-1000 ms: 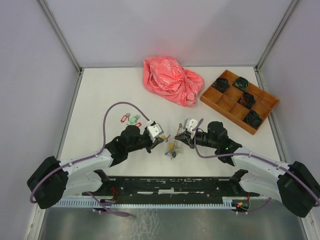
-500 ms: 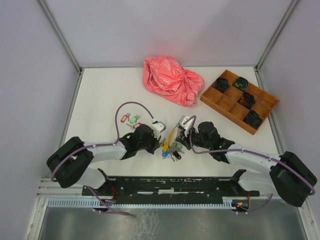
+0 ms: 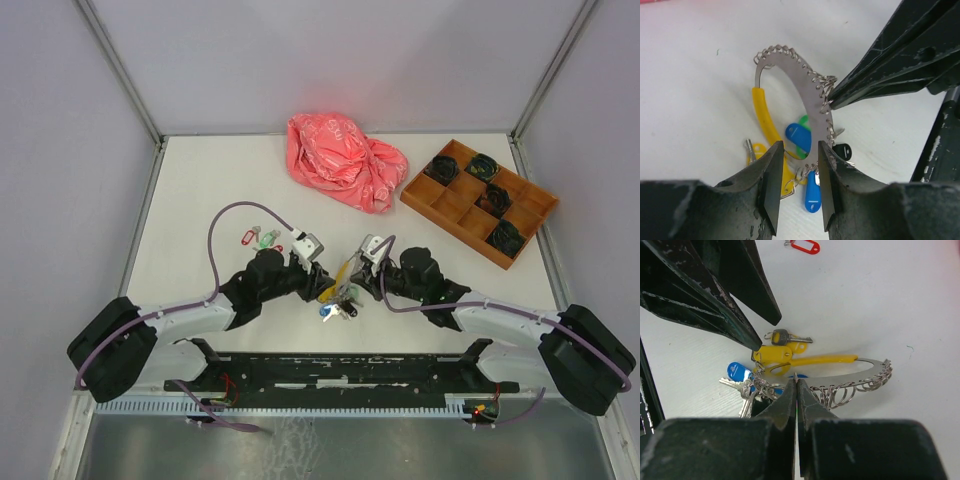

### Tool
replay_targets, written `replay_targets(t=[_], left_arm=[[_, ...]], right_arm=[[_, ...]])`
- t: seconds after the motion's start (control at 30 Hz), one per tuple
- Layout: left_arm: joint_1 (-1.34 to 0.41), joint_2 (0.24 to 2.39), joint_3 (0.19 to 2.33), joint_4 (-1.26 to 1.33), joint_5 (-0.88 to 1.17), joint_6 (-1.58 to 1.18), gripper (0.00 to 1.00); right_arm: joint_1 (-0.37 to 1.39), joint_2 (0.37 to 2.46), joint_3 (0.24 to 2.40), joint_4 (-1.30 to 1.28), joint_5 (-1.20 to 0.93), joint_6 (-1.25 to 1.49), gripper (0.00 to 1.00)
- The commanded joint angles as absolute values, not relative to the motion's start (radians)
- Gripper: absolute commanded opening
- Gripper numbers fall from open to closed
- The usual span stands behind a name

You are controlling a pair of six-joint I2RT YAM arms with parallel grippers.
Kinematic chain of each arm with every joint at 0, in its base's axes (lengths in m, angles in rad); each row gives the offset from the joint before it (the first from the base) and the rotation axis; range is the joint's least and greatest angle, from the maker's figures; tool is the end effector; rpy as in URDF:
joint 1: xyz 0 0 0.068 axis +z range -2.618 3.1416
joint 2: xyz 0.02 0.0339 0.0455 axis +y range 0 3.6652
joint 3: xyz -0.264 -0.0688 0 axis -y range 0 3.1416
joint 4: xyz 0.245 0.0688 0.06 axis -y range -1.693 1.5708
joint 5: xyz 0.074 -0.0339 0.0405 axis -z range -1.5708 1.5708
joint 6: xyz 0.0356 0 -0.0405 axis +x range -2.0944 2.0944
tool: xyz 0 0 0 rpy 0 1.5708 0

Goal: Put the keys on the keyring

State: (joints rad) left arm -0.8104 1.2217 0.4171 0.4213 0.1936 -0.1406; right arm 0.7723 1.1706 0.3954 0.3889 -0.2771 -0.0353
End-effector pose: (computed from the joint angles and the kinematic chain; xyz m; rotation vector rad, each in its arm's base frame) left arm 0.1631 -0.1814 0.1859 0.7937 1.8754 -0.8034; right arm 0.1611 0.1705 0.1872 -0.9630 1.7740 0.7485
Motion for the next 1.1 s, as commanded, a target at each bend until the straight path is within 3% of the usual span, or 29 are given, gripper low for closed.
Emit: replay_targets(t=[0.0, 0.37, 1.07], left_arm=[[-0.788, 1.215, 0.374, 0.642, 0.352, -0.11, 0.41], [-0.709, 1.329, 0.413, 0.8, 0.68, -0.118, 0.25], [-0.703, 1.37, 0.452, 0.761, 0.73, -0.066, 0.23]], right_arm=[[0.776, 1.127, 0.376, 0.533, -0.342, -0.065, 0.01], [0.776, 1.082, 0.347, 0.591, -0.44, -0.112, 0.0], [0.776, 1.085, 0.353, 0.606, -0.537, -0.135, 0.01]])
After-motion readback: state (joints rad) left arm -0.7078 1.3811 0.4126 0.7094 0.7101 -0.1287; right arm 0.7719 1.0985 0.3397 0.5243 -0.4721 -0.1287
